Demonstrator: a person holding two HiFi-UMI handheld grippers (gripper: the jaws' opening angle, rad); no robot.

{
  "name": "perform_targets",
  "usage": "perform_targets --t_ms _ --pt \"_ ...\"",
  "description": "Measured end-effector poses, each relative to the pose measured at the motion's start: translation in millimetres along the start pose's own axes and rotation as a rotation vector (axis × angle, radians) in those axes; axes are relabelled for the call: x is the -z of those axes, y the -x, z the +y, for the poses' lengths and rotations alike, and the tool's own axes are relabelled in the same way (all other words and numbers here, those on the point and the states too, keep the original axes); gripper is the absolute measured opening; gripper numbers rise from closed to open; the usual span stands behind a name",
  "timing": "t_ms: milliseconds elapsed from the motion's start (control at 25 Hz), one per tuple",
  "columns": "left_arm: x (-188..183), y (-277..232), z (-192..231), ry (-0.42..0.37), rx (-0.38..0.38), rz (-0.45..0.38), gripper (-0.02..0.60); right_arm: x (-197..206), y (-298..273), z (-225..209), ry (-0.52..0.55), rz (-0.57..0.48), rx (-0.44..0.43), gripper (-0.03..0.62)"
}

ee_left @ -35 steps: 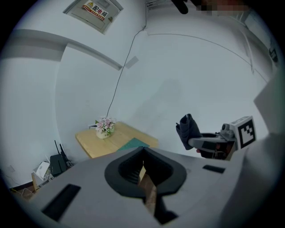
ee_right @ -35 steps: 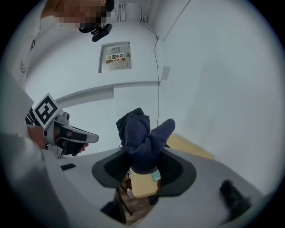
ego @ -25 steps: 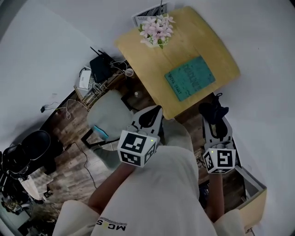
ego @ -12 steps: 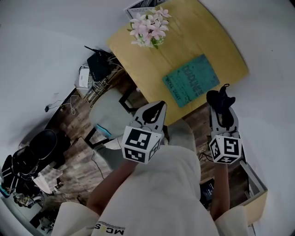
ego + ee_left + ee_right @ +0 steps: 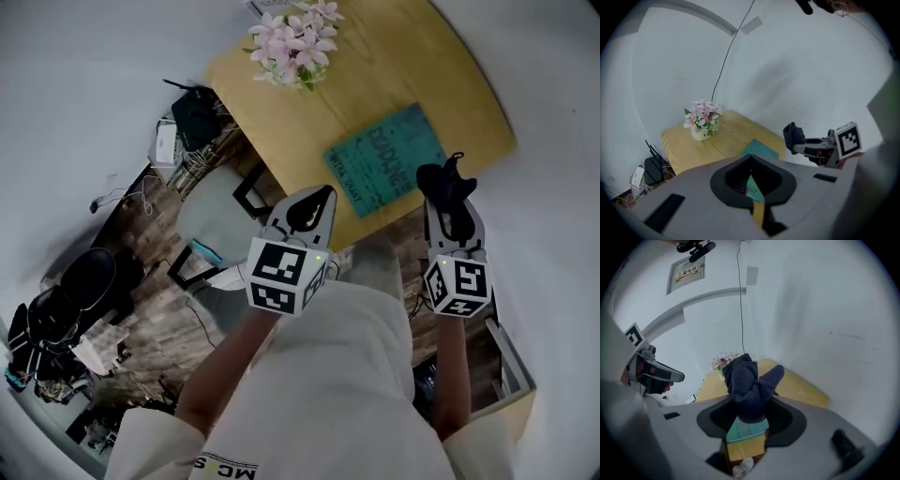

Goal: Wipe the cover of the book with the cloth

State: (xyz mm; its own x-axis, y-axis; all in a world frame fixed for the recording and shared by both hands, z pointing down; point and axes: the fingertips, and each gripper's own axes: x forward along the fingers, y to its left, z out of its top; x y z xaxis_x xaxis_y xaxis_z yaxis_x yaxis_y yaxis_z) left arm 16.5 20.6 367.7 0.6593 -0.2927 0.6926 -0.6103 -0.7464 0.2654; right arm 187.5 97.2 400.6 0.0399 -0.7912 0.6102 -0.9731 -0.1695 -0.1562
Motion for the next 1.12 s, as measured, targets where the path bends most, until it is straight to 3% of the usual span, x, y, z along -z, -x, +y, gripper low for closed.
perform_targets --t_ms 360,760,1120 --pt "31.7 -44.5 -4.7 -0.006 0.042 0.081 0.011 26.3 -25.9 -28.9 -0.024 0.066 0.042 0.183" --pt "71.4 -92.4 3.0 0.000 0.035 0.175 0.011 55.6 -65.1 -54.9 -0.026 0.132 0.076 0.183" --pt "95.6 -117.7 10.2 0.016 0.011 0.226 0.011 81.6 -85.4 -68.5 0.053 0.234 0.132 0.183"
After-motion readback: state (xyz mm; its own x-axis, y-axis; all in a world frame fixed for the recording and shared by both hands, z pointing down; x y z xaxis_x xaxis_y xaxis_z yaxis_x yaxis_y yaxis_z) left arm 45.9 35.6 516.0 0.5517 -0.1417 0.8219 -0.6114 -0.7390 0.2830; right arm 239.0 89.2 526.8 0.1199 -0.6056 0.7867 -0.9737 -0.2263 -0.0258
